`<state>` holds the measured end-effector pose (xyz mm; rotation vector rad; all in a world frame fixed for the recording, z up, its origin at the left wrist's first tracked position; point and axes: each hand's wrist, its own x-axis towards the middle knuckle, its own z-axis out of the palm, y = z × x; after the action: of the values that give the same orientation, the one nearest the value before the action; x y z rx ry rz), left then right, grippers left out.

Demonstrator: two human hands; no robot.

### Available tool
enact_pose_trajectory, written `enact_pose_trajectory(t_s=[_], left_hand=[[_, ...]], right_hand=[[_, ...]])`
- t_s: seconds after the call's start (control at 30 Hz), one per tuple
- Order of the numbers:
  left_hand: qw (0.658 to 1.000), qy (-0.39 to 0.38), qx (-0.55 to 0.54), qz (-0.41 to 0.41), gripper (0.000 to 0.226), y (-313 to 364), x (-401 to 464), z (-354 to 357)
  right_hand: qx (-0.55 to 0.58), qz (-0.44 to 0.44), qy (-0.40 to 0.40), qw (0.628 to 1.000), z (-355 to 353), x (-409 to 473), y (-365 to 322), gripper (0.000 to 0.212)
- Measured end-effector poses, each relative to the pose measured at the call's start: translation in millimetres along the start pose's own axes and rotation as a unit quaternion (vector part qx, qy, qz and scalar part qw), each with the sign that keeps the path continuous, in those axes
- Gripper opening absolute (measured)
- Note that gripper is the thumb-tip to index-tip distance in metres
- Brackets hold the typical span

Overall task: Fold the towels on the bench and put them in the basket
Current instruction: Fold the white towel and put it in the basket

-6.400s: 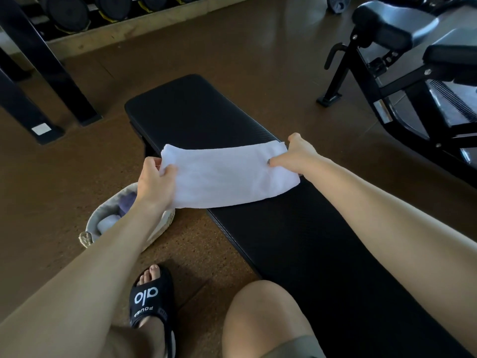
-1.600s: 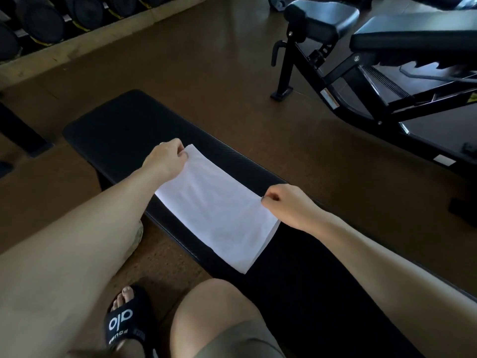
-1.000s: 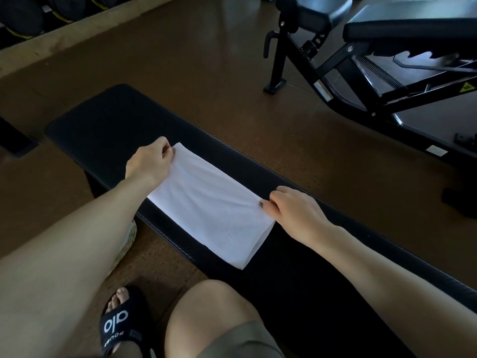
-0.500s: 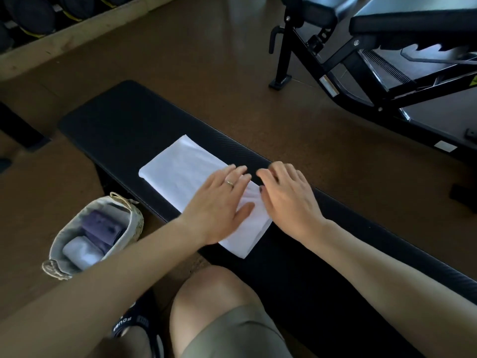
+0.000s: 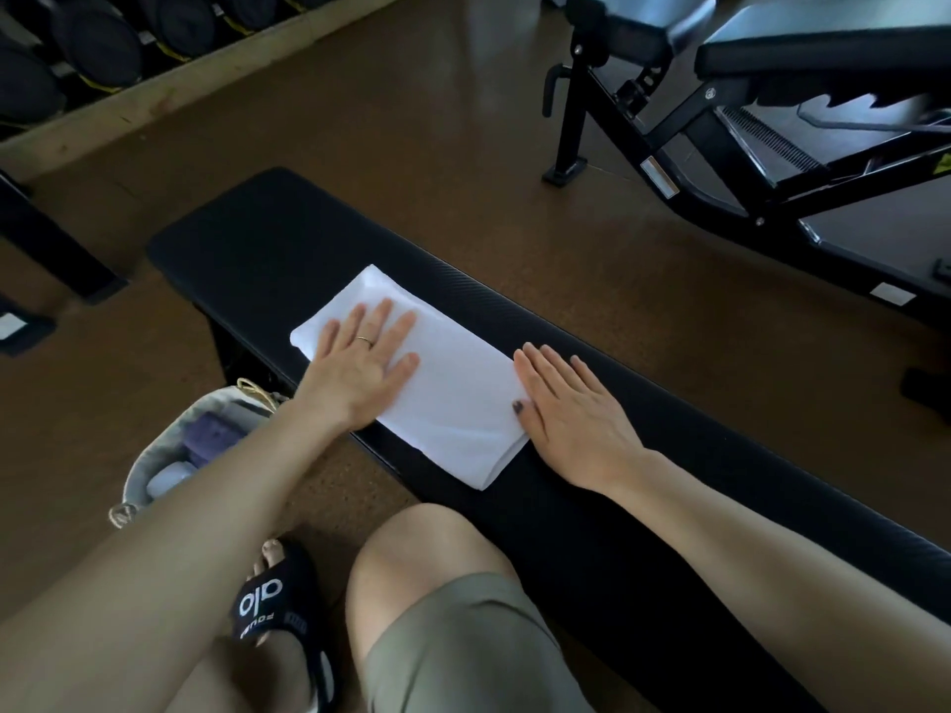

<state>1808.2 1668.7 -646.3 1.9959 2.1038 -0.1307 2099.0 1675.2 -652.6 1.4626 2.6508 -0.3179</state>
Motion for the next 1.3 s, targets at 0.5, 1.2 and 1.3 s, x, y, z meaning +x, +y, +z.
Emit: enact_pose_trajectory(t_s=[0.5,1.2,1.3], left_hand=[[0.994,0.064,0.014,0.083,0.056,46.9,-33.5,-25.5],[0.988,-0.013,-0.095,0.118,0.090,66.1,-51.6,-12.3],[0.982,-0.007,-0.108,0.157,0.085,74.8,-66.4,-17.1]], right_hand=[[0.166,0.075,0.052,0.982,-25.9,12.0,-15.6,0.060],[0.483,0.216,-0.040,0.848,-71.2,33.1,-15.1,0.069],[0.468,0.200,-0.046,0.860,-78.6,37.5,-17.7,0.063]])
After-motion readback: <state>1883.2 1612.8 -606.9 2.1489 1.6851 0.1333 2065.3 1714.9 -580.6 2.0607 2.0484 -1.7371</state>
